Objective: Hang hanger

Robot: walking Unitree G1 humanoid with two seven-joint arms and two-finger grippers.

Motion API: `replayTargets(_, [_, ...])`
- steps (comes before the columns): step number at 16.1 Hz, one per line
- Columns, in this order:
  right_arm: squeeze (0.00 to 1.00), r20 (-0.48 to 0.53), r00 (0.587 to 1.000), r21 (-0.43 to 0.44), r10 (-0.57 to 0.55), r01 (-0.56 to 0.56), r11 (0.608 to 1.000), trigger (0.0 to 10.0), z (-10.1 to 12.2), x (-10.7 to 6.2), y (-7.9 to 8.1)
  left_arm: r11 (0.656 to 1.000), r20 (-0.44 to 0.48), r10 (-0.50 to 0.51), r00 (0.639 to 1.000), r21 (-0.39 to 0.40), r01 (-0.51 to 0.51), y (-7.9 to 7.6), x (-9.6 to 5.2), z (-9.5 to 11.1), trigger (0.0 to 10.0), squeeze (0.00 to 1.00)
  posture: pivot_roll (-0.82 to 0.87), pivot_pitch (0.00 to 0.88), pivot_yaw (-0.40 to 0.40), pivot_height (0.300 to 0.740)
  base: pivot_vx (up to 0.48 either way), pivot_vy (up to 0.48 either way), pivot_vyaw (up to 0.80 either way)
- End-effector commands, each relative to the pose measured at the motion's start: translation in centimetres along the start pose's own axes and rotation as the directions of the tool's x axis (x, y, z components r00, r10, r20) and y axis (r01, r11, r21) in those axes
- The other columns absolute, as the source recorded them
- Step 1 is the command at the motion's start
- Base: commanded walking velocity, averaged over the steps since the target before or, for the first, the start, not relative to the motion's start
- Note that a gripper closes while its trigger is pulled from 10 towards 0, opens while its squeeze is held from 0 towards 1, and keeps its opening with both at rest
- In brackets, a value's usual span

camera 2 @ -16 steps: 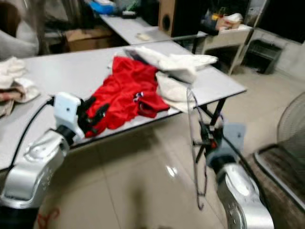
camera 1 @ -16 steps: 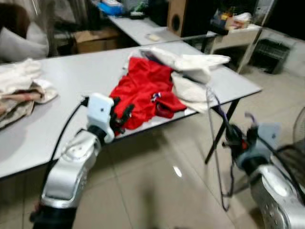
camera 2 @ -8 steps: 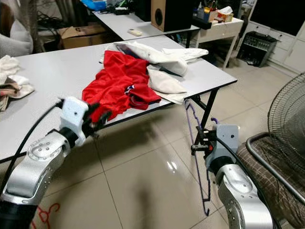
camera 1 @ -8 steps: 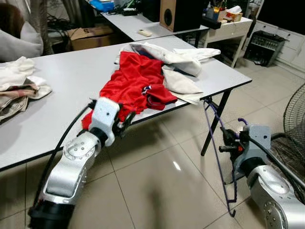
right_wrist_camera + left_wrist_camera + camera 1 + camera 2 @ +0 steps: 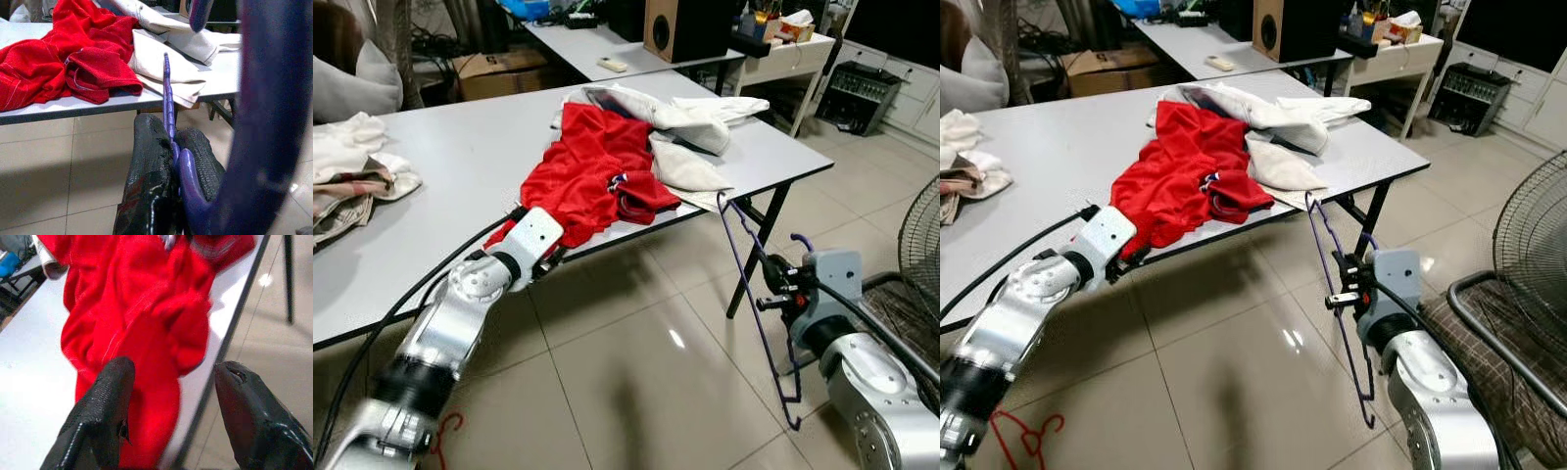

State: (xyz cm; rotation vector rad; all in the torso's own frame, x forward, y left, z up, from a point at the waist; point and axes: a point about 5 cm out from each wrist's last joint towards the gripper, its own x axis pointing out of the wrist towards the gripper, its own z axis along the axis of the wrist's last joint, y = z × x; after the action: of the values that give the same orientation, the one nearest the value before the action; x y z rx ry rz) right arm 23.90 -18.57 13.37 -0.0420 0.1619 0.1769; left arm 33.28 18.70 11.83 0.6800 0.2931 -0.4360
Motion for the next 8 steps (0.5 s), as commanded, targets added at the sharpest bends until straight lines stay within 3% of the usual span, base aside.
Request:
replayTargets(1, [0.0,0.017,1.0,-0.02,0.006,-0.005,1.0,10.0,0.4,0.2,0.0,0.999,-0.003,0.006,1.0,0.044,-0.006,0.1,0.3,-0.1,10.0,0.0,-0.14,0.0,-0.016,0.74,0.0,0.0,0.0])
replayTargets(3, [0.0,0.023,1.0,-0.029,0.013,-0.013,1.0,10.0,0.5,0.4,-0.1,0.995,-0.058,-0.003,0.998,0.099,0.009,0.5,1.1,-1.2,10.0,0.0,-0.15,0.0,-0.022,0.74,0.0,0.0,0.0])
replayTargets(4, [0.0,0.025,1.0,-0.032,0.014,-0.013,0.999,10.0,0.6,0.5,-0.1,0.994,-0.073,0.002,0.997,0.107,0.006,0.8,1.3,-1.5,4.9,0.0,-0.15,0.0,-0.022,0.74,0.0,0.0,0.0])
replayTargets(5, [0.0,0.028,1.0,-0.034,0.013,-0.012,0.999,10.0,0.6,0.5,-0.2,0.993,-0.098,0.001,0.995,0.121,0.011,1.0,1.6,-2.0,1.8,0.0,-0.15,0.0,-0.024,0.74,0.0,0.0,0.0])
replayTargets(6, [0.0,0.03,0.999,-0.035,0.014,-0.013,0.999,10.0,0.7,0.4,-0.2,0.987,-0.129,-0.004,0.992,0.156,0.024,1.0,1.8,-2.6,4.3,0.0,-0.16,0.0,-0.024,0.74,0.0,0.0,0.0])
replayTargets(7, [0.0,0.031,0.999,-0.035,0.014,-0.013,0.999,10.0,0.7,0.4,-0.2,0.984,-0.145,-0.005,0.989,0.174,0.031,1.0,1.9,-2.8,4.3,0.0,-0.16,0.0,-0.024,0.74,0.0,0.0,0.0])
replayTargets(8, [0.0,0.032,0.999,-0.036,0.016,-0.015,0.999,10.0,0.7,0.4,-0.2,0.98,-0.177,-0.002,0.984,0.196,0.037,0.9,2.0,-3.5,5.0,0.0,-0.16,0.0,-0.025,0.74,0.0,0.0,0.0])
